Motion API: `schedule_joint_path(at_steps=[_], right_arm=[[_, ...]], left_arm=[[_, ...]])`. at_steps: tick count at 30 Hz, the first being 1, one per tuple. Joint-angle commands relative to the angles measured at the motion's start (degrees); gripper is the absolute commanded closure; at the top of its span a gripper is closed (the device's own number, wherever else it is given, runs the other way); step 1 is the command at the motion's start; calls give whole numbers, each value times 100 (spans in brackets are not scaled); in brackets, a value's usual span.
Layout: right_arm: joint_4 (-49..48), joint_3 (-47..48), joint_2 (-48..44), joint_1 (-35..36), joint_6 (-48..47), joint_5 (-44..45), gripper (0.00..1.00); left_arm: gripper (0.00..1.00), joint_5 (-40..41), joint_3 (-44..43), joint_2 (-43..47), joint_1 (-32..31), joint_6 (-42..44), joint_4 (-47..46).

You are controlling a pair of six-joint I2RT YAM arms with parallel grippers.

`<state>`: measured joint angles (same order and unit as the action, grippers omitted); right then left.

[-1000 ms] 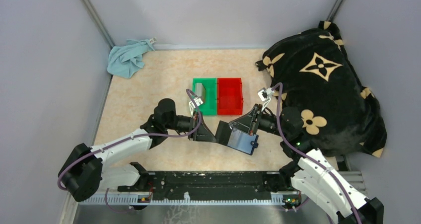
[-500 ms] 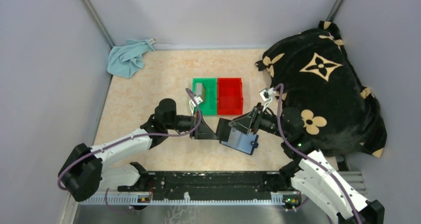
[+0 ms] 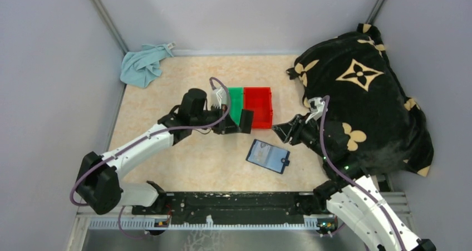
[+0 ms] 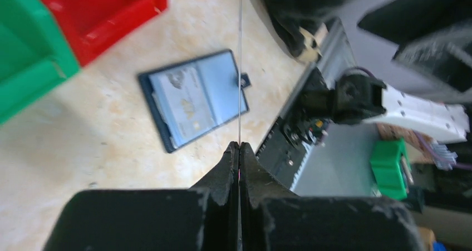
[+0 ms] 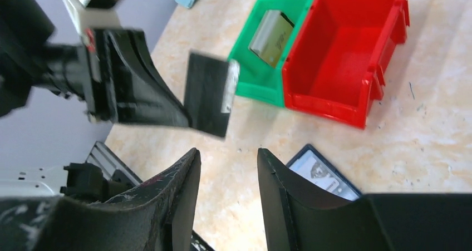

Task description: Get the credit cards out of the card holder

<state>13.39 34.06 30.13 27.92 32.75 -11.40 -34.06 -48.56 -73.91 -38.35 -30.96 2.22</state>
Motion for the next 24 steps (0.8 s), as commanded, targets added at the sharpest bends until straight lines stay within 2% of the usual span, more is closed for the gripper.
schedule_joint_path(at_steps=[1,7,14,24], right_arm=[[-38,-184,31,-50,29,111,58],[-82,-293,156,-50,-6,59,59],[-110,-418,172,-50,-94,19,60],[-230,-577,278,-52,-200,-22,62]], left_arm=[[100,1323,-865,-205,202,446,1513],[100,2086,-1633,-677,690,195,2402],[100,2853,-2364,-1373,797,303,2925],[100,3201,-3172,-2561,835,304,3256]])
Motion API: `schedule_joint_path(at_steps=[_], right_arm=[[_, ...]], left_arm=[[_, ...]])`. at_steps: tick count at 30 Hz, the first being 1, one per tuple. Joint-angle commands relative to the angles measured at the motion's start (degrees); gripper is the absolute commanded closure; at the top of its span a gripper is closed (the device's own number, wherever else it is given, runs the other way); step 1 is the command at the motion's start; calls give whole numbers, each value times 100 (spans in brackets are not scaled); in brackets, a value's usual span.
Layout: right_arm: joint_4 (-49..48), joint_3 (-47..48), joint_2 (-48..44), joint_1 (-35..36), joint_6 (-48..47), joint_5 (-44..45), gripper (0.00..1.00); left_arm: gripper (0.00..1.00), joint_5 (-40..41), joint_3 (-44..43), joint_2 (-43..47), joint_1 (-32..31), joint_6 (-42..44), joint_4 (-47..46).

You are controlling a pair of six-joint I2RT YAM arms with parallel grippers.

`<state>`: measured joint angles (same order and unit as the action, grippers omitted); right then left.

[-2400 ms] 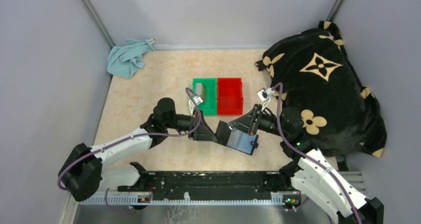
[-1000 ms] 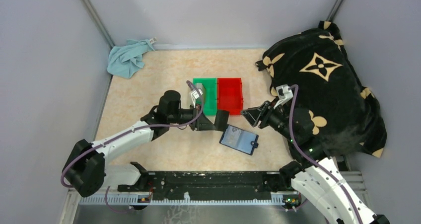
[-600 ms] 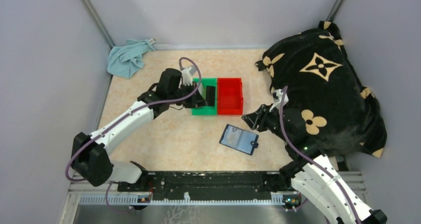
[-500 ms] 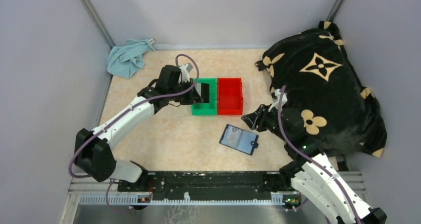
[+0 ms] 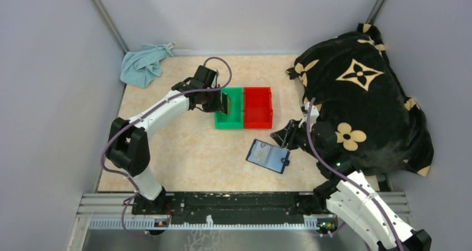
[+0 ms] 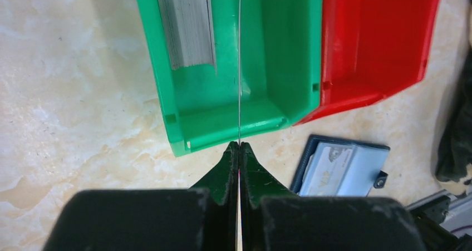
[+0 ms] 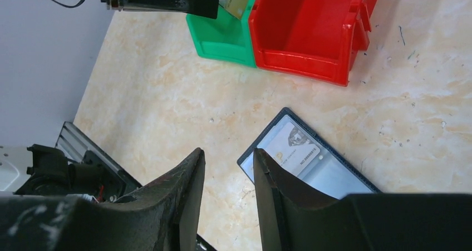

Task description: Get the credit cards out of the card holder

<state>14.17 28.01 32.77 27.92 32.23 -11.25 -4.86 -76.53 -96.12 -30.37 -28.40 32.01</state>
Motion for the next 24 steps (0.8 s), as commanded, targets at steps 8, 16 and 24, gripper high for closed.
schedule_joint_path(at_steps=[8,16,24], right_arm=[[-397,-144,-7,-51,-138,-48,63],[-236,-161,-157,-59,-239,71,64],[-149,-260,-314,-59,-256,134,64]], left_arm=[[100,155,-1056,-1047,35,38,440],[100,222,-1569,-1616,44,20,721],[100,460,-1775,-1778,46,87,942]])
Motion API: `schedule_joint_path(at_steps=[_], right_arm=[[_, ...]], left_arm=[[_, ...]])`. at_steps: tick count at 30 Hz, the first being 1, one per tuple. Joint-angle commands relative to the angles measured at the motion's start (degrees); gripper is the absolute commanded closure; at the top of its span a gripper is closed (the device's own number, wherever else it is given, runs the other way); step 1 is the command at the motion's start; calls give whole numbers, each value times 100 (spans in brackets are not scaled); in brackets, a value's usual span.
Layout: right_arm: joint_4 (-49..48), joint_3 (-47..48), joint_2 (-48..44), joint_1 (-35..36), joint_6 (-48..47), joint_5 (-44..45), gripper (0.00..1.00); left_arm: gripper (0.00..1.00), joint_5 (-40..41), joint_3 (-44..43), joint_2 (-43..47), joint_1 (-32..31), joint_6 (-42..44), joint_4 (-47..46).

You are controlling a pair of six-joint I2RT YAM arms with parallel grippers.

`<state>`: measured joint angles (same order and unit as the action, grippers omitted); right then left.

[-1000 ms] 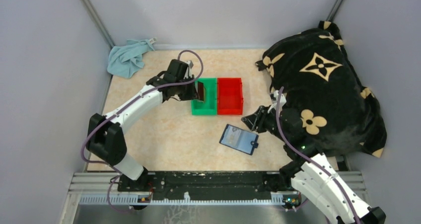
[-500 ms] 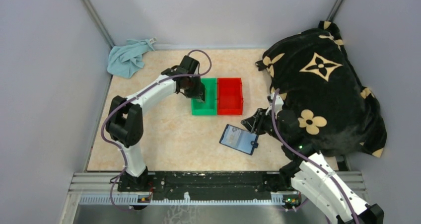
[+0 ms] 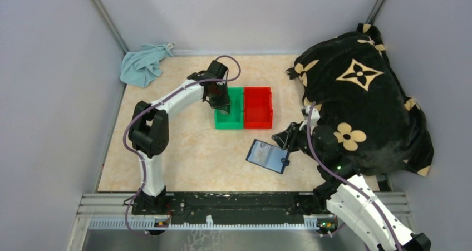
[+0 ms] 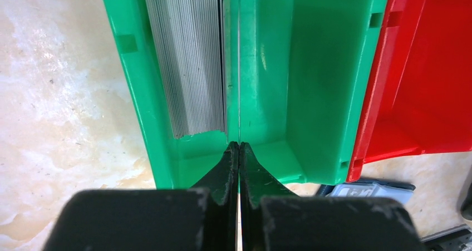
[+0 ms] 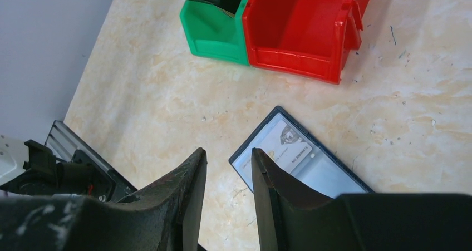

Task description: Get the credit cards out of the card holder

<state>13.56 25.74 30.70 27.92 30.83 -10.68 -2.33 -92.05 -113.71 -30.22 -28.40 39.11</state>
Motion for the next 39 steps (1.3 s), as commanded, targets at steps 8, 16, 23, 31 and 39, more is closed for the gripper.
schedule_joint_path(at_steps=[8,16,23,31,39], right_arm=[[-86,-21,-93,-57,-117,67,64],[-65,7,-67,-59,-160,78,64],[-91,-15,-42,-59,-165,78,64],[-78,-35,-39,-58,-174,90,64],[-39,-49,-49,-59,-200,112,64]], left_arm=[[100,249,-200,-49,31,108,246],[100,272,-192,-45,28,163,246],[98,328,-202,-35,30,193,227],[99,383,-208,-122,33,196,233],[97,356,-209,-206,28,187,213]])
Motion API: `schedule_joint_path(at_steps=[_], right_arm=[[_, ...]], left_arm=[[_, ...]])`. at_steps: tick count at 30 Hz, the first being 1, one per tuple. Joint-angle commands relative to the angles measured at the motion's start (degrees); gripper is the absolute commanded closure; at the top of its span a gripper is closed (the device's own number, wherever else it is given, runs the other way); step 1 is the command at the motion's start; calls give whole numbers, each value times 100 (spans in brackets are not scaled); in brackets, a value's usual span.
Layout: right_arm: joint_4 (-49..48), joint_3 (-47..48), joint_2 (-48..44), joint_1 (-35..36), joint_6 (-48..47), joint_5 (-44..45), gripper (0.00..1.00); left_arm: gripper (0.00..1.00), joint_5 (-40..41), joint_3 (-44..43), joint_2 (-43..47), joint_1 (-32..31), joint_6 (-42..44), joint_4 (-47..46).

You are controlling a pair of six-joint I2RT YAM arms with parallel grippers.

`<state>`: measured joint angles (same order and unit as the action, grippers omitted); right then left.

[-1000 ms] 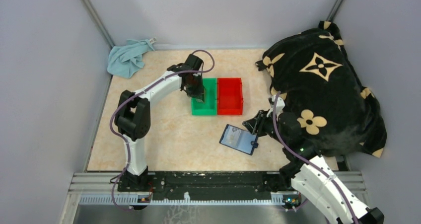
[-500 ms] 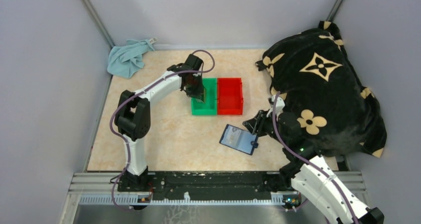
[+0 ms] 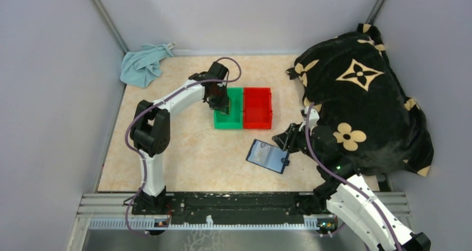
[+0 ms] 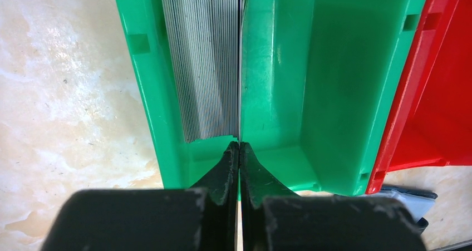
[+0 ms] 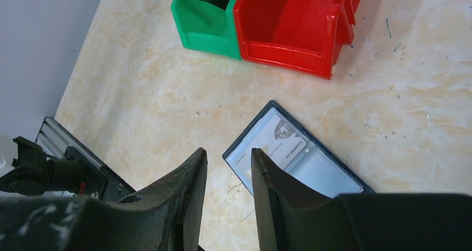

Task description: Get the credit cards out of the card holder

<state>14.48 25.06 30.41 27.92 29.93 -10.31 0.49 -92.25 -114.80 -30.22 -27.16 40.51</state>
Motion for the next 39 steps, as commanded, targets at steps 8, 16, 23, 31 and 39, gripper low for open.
schedule_joint_path(at_steps=[8,16,23,31,39], right_arm=[[-149,3,-7,-54,-112,74,64],[-148,-9,2,-58,-121,81,64],[-134,1,-1,-58,-123,72,64],[-95,26,-48,-57,-100,88,64],[-222,-50,-7,-59,-199,-147,83]], left_arm=[[94,74,-246,-103,31,68,53],[91,65,-252,-78,24,53,36],[91,54,-256,-60,19,43,44],[91,260,-259,295,7,-29,32],[94,530,801,1676,-94,-7,-1114]])
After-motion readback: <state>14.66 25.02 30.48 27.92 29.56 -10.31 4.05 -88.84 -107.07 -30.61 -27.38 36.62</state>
